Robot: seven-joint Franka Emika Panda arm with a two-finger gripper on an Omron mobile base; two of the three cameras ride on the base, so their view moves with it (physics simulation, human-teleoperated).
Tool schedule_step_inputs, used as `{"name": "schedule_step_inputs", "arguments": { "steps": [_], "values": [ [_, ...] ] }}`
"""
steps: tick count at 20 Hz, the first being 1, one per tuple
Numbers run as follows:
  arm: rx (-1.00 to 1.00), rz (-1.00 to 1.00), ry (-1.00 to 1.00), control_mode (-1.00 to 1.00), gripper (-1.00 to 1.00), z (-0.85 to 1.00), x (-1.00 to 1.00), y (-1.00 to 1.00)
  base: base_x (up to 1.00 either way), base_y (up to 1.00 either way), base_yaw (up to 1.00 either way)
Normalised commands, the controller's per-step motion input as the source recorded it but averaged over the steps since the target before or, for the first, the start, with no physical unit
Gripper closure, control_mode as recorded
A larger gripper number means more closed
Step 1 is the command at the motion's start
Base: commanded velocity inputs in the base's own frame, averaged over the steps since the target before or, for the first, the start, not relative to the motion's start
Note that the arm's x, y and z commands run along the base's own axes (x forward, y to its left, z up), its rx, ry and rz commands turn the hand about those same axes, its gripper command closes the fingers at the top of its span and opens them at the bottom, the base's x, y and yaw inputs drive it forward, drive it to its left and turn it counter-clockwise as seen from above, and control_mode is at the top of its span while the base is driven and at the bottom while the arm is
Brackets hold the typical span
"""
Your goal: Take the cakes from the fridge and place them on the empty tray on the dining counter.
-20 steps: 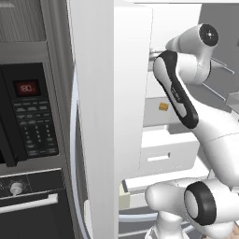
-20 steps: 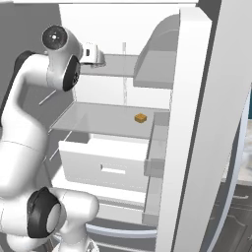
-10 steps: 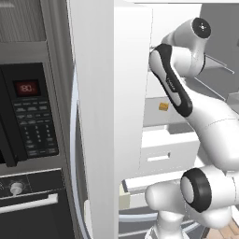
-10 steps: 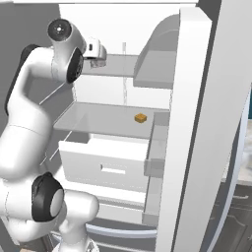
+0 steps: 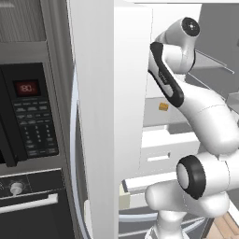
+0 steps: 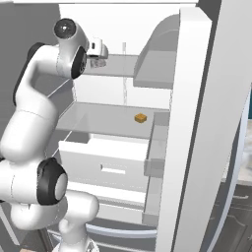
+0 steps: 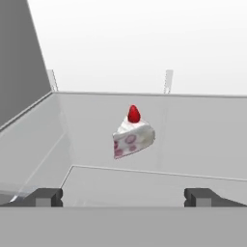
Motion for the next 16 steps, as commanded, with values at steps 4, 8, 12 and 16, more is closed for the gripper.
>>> {"name": "schedule_step_inputs", "arguments": {
  "steps": [4,8,12,16],
  "values": [
    [0.00,0.00,0.00,-1.00,-1.00,-0.14,0.37,0.10,0.00,0.00,0.00],
    [0.00,0.00,0.00,-1.00,-1.00,-0.05,0.43,0.14,0.00,0.00,0.00],
    [0.00,0.00,0.00,-1.00,-1.00,0.00,0.46,0.10,0.00,0.00,0.00],
    [0.00,0.00,0.01,-1.00,-1.00,-0.01,0.30,0.00,0.00,0.00,0.00]
  ]
}}
